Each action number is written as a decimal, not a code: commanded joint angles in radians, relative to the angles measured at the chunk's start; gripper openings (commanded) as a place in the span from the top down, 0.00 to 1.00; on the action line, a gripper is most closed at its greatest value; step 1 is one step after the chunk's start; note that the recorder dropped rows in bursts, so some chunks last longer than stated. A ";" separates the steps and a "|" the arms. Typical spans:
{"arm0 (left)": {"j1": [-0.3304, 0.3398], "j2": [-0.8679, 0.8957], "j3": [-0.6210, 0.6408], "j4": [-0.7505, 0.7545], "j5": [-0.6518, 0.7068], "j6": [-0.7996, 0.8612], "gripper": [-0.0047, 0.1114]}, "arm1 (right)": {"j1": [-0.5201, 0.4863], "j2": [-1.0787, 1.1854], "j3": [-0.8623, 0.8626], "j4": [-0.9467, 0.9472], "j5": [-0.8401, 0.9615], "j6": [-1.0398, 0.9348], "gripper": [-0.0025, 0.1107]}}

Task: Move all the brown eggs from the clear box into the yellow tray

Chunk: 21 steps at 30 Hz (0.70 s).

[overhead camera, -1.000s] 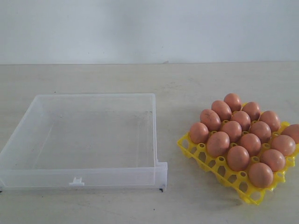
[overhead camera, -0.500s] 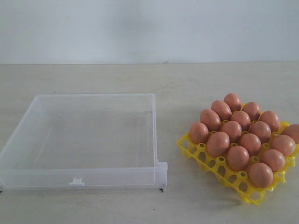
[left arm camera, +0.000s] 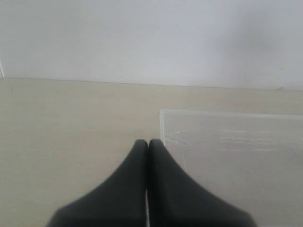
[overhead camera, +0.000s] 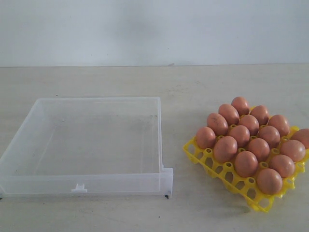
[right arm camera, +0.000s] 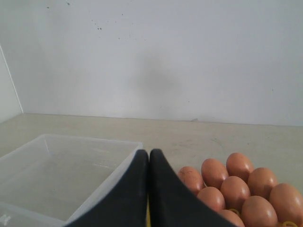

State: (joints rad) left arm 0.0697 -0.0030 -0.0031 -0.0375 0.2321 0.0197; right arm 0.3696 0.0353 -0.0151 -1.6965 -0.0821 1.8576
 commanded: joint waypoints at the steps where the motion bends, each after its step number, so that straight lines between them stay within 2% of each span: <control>1: 0.001 0.003 0.003 0.002 0.000 0.001 1.00 | 0.000 -0.002 0.003 0.000 0.002 -0.002 0.98; 4: 0.001 0.003 0.003 0.002 0.000 0.001 1.00 | 0.000 -0.002 0.003 0.048 -0.007 -0.019 0.98; 5: 0.001 0.003 0.003 0.002 0.000 0.001 1.00 | 0.000 -0.002 0.003 0.159 -0.007 -0.087 0.98; 6: 0.001 0.003 0.003 0.002 0.000 0.001 1.00 | 0.000 -0.002 0.003 0.315 -0.009 -0.259 0.98; 8: 0.001 0.003 0.003 0.002 0.000 0.001 1.00 | 0.000 -0.002 0.003 0.506 -0.016 -0.526 0.98; 12: 0.001 0.003 0.003 0.002 0.000 0.001 1.00 | 0.000 -0.002 0.003 0.745 -0.027 -0.805 0.98; 17: 0.001 0.003 0.003 0.002 0.000 0.001 1.00 | 0.000 -0.002 0.003 0.940 -0.027 -1.018 0.98; 21: 0.001 0.003 0.003 0.002 0.000 0.001 1.00 | 0.000 -0.002 0.003 0.948 -0.027 -1.029 0.98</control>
State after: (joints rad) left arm 0.0697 -0.0030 -0.0031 -0.0375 0.2321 0.0197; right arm 0.3696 0.0353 -0.0151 -0.7741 -0.1081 0.8598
